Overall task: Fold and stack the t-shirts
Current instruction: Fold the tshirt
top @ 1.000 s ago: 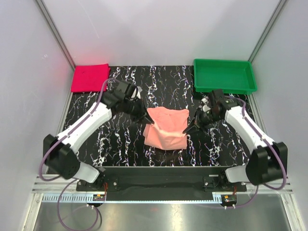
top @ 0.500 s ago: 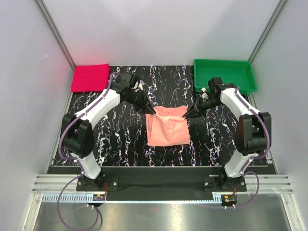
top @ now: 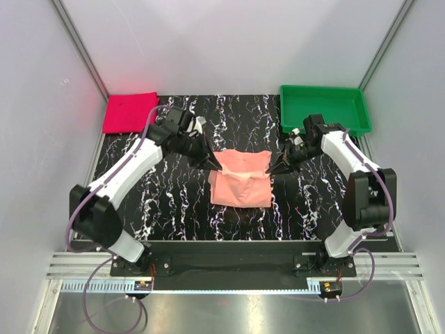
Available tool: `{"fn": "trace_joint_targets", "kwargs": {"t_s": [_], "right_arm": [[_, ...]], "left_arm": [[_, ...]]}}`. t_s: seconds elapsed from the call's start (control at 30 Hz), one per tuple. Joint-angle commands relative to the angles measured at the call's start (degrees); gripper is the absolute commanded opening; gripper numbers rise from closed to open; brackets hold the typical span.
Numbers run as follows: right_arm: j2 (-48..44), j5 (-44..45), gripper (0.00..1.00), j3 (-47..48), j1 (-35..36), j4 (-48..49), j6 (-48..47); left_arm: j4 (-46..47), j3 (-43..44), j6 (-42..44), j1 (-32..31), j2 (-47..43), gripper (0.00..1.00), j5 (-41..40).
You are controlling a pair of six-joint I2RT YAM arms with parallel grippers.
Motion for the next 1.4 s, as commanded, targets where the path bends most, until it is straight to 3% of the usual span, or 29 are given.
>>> {"fn": "trace_joint_targets", "kwargs": {"t_s": [0.0,0.27,0.43,0.6,0.73,0.77,0.83,0.9,1.03,1.07,1.13,1.3,1.37], "right_arm": [[-7.02,1.53,0.0,-6.97,0.0,-2.09,-1.81],[-18.54,3.03,0.0,-19.2,0.09,-3.32,-1.98],[-24.16,1.98,0.0,-29.05,1.58,-1.92,-0.14],[-29.35,3.47,0.01,-36.08,8.33,-1.04,3.37],[-34.44,3.73,0.11,-40.74,13.27,-1.91,7.33],[-35.59,4.08,0.19,-42.05,13.45,-4.0,7.33],[-38.32,4.43,0.27,-42.77,13.45,-7.95,6.11],[-39.11,5.83,0.44,-42.07,13.45,-9.29,4.53],[-32.1,12.59,0.7,-33.3,13.45,-8.69,1.28],[-29.91,15.91,0.82,-29.01,13.28,-7.64,0.31],[-24.02,17.61,0.84,-26.17,12.93,-2.82,0.3],[-7.34,23.32,0.81,-5.36,10.11,0.45,1.8],[-0.58,27.09,0.75,-0.61,9.85,3.44,1.27]], "left_arm": [[0.57,-6.46,-2.47,-3.07,-9.94,0.0,1.03],[14.44,-30.97,-15.83,-12.64,-24.81,0.0,0.94],[15.34,-38.29,-17.51,-14.32,-32.19,0.0,-0.2],[16.13,-45.15,-16.55,-15.73,-34.5,0.03,0.06],[13.87,-46.83,-15.93,-18.54,-35.98,0.42,0.77],[12.28,-46.57,-14.97,-18.8,-36.86,0.56,0.24],[6.42,-44.55,-13.13,-18.98,-39.32,0.68,-1.95],[0.79,-41.83,-11.72,-18.89,-40.55,0.76,-5.71],[-3.29,-33.4,-8.03,-18.37,-37.5,0.77,-12.58],[-2.94,-32.25,-7.5,-17.76,-35.74,0.77,-13.29],[1.26,-29.97,-4.96,-14.69,-29.88,0.74,-12.51],[10.31,-18.98,2.51,-9.42,-12.74,0.6,-14.27],[13.65,-14.95,5.07,-7.92,-3.18,0.57,-13.92]]}}
